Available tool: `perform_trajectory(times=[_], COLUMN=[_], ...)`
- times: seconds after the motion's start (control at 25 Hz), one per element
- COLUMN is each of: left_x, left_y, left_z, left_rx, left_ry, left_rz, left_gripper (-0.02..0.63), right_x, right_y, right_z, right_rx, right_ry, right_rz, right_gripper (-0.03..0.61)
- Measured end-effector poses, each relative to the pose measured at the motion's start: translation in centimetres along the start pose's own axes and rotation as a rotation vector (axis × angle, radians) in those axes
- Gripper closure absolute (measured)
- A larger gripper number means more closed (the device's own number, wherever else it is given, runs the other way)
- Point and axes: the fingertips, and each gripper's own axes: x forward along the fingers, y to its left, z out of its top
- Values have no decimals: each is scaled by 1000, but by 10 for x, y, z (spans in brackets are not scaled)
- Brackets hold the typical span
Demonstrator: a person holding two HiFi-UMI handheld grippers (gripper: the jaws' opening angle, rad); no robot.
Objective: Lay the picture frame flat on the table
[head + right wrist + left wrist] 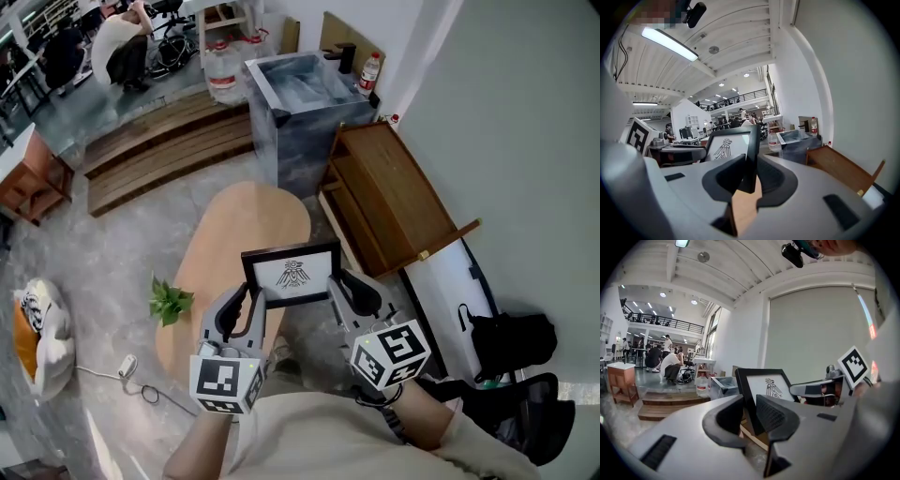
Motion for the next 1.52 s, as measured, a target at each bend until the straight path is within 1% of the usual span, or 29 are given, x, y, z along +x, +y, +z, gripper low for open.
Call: perform_trajectory(times=[0.12, 0.24, 0.4, 0.6, 0.72, 0.8, 0.88, 1.04, 1.16, 1.36, 1.44, 1.52], left_x=[26, 48, 75, 105, 127, 144, 162, 196, 220, 254, 268, 279], left_y=[31, 53, 71, 87, 99, 111, 122, 149, 166, 178, 183, 188], left_z=[5, 5, 1, -10, -21, -33, -46, -73, -100, -141, -159, -181], left_rx=[-12, -15, -21, -49, -96, -158, -205, -216, -249, -258, -279, -323], left_ry=[11, 23, 52, 94, 125, 154, 184, 234, 272, 299, 309, 319], left_rz=[4, 8, 15, 40, 63, 78, 94, 144, 170, 151, 152, 159], left_gripper=[533, 534, 534, 534, 534, 534, 534, 534, 535, 535, 535, 535], right_x=[41, 74, 106, 138, 165, 187, 207, 249, 275, 307, 319, 331], right_y=[-5, -14, -27, -45, -59, -69, -79, -93, -102, -125, -134, -141], right_z=[8, 7, 2, -6, -12, -19, -30, -61, -87, -137, -160, -185], right_rx=[-1, 16, 38, 45, 51, 62, 77, 113, 156, 206, 227, 236], right_ry=[14, 34, 68, 105, 135, 161, 190, 252, 308, 380, 409, 444], right_rz=[3, 6, 14, 34, 52, 65, 71, 73, 77, 52, 40, 30], right_gripper=[522, 522, 522, 522, 523, 523, 523, 523, 523, 523, 523, 524])
